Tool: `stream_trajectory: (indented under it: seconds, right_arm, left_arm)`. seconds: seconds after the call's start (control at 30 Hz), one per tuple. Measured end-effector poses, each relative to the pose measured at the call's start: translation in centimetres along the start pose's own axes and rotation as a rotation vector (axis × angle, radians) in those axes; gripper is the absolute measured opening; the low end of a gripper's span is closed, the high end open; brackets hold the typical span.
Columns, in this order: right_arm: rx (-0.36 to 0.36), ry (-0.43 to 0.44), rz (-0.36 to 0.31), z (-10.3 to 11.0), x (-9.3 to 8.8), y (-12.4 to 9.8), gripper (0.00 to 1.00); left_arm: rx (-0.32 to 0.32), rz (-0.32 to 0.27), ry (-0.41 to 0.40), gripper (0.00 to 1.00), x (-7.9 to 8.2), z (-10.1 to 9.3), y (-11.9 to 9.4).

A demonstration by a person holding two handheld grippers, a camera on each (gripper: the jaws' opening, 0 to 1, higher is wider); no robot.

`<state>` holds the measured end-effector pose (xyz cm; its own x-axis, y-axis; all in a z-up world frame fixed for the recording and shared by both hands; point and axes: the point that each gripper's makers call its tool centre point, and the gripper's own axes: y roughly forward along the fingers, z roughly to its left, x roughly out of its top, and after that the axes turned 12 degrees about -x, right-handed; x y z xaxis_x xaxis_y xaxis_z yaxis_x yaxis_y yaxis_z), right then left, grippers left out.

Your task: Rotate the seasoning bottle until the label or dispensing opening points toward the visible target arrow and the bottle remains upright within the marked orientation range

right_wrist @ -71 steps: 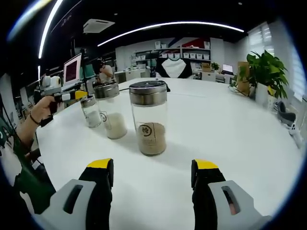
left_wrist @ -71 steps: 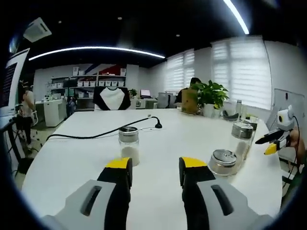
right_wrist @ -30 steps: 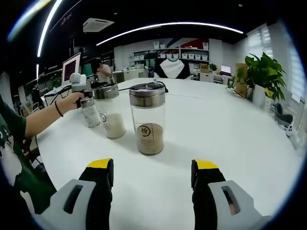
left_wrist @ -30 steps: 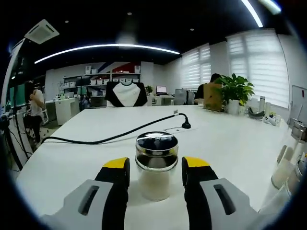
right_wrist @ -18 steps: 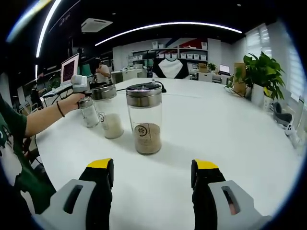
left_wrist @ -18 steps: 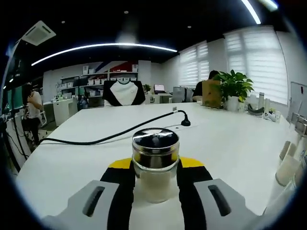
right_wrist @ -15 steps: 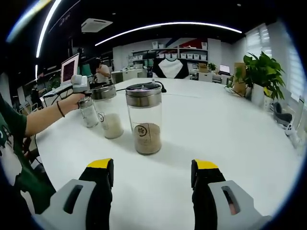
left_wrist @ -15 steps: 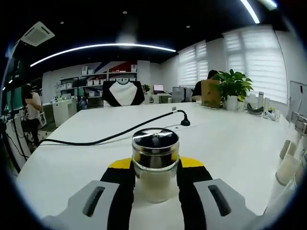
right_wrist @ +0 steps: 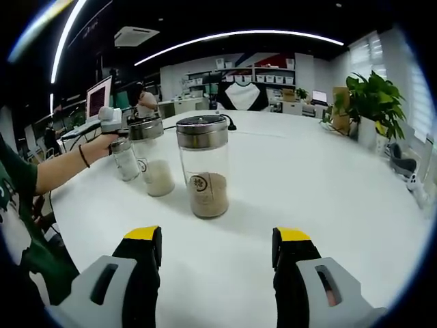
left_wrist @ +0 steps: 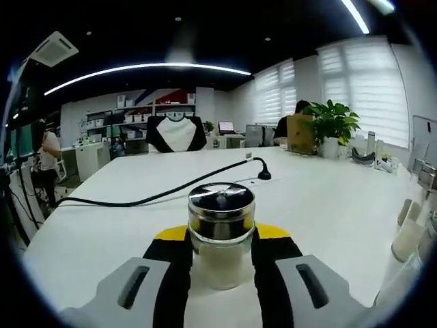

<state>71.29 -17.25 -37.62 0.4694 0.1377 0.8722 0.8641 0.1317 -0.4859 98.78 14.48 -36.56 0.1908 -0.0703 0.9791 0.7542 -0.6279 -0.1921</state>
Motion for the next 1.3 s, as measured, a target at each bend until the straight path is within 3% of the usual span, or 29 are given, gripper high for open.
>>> stream_trajectory:
  seconds: [0.7, 1.3]
  right_arm:
    - [0.007, 0.004, 0.000, 0.1, -0.2, 0.0, 0.66]
    - [0.004, 0.010, -0.001, 0.0, -0.1, 0.5, 0.66]
  left_arm:
    - [-0.020, -0.006, 0.008, 0.35, -1.3, -3.6, -6.4]
    - [-0.073, -0.017, -0.007, 0.35, -2.5, -8.1, -11.5]
